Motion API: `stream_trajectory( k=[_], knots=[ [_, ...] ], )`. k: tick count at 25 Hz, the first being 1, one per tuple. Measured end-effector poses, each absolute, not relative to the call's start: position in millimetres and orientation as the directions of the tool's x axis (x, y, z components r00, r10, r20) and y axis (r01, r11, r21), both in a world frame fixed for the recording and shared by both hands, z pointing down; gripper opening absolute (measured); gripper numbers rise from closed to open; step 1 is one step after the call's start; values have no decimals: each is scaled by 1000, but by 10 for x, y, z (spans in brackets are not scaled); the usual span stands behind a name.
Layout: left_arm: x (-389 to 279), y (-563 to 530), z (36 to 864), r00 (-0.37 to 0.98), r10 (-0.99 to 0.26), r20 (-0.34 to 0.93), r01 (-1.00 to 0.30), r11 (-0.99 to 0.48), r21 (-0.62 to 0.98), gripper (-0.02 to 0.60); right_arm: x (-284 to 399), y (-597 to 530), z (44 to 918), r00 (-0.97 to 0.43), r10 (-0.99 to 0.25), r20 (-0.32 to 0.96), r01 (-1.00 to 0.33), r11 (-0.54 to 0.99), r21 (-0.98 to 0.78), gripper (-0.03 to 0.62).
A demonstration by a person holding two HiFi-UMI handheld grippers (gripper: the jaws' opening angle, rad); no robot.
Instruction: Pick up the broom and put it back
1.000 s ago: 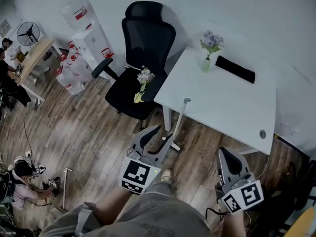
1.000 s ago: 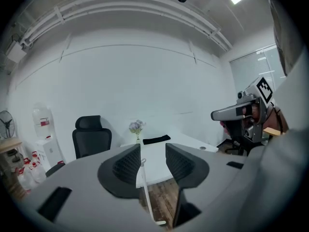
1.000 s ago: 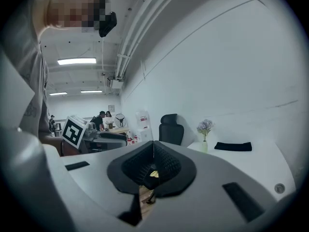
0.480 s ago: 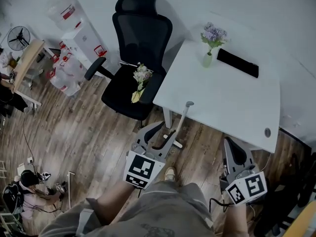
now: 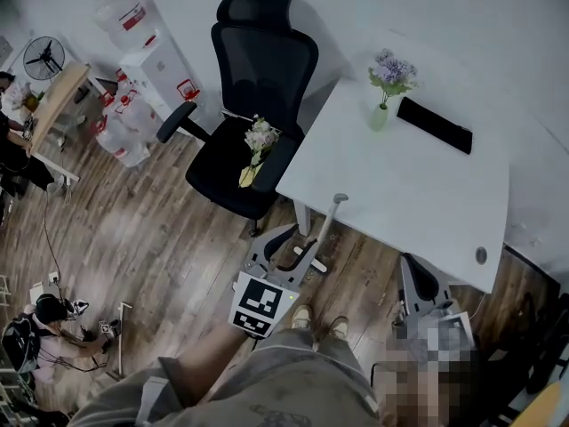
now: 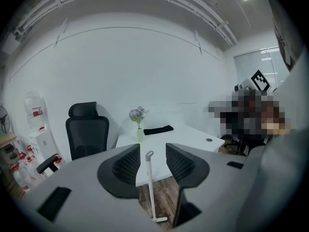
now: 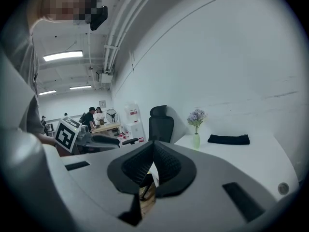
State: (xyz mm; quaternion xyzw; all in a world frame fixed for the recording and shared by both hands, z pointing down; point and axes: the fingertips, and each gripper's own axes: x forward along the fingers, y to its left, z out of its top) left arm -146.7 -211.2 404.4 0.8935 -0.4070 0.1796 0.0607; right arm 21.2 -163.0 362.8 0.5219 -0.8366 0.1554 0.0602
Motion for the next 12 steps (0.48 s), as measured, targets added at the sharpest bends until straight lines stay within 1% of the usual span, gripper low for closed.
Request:
stream_trajectory(
  k=[4,9,12],
  knots=[
    [-1393,-2202,4268,590,-712,381,-769,-639,-2,200,317,-1714,3731,-461,-846,267,-885,416,-211,31],
    [-1268,-2382,4696,568,-698,437,-769,-639,-20,210,388,-1809,3990,-478,-828,294,-876,422,-235,31],
    [-1242,-2503,4998,533,-715,452,-793,-609,-27,210,409,-1871,4150,-483,-816,317,-874,430,-225,31]
  ],
)
